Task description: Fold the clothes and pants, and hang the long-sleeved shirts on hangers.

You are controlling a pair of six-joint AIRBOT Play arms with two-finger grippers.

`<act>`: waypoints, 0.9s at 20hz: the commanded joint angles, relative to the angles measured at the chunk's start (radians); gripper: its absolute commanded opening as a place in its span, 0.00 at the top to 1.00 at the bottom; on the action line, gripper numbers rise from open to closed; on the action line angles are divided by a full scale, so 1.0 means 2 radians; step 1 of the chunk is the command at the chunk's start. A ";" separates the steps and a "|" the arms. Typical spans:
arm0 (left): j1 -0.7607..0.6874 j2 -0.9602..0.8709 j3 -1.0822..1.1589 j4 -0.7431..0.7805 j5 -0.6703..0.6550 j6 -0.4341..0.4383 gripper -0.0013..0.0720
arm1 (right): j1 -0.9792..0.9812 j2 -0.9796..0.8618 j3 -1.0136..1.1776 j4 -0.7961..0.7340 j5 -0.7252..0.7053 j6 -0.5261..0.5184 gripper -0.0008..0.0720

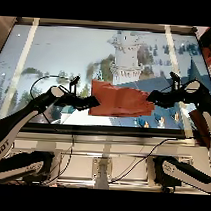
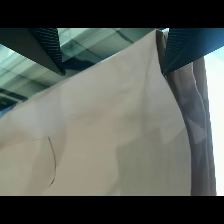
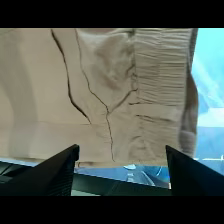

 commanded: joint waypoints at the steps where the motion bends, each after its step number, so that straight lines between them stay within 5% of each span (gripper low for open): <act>1: 0.032 -0.002 0.030 0.004 -0.077 0.019 0.01 | -0.003 0.000 0.043 -0.046 0.026 -0.006 0.17; 3: 0.064 -0.002 0.048 0.015 -0.123 0.040 0.01 | -0.021 0.000 0.078 -0.099 0.035 -0.002 0.17; 5: 0.100 -0.002 0.060 0.024 -0.152 0.049 0.04 | -0.057 0.000 0.103 -0.121 0.042 -0.008 0.32; 6: 0.119 -0.002 0.067 0.024 -0.165 0.049 0.37 | -0.078 -0.001 0.107 -0.113 0.043 -0.020 0.40; 7: 0.138 -0.002 0.074 0.024 -0.177 0.050 0.95 | -0.103 -0.002 0.106 -0.094 0.047 -0.052 0.48; 10: 0.180 0.016 0.091 0.030 -0.182 0.060 0.98 | -0.167 -0.018 0.087 0.010 0.077 -0.191 0.57; 13: 0.202 0.057 0.109 0.074 -0.180 0.060 0.98 | -0.200 -0.039 0.028 0.122 0.085 -0.264 0.56; 15: 0.203 0.083 0.111 0.077 -0.180 0.060 0.98 | -0.196 -0.064 -0.008 0.157 0.063 -0.267 0.36; 18: 0.185 0.101 0.111 0.077 -0.182 0.060 0.98 | -0.180 -0.122 -0.017 0.189 0.057 -0.249 0.27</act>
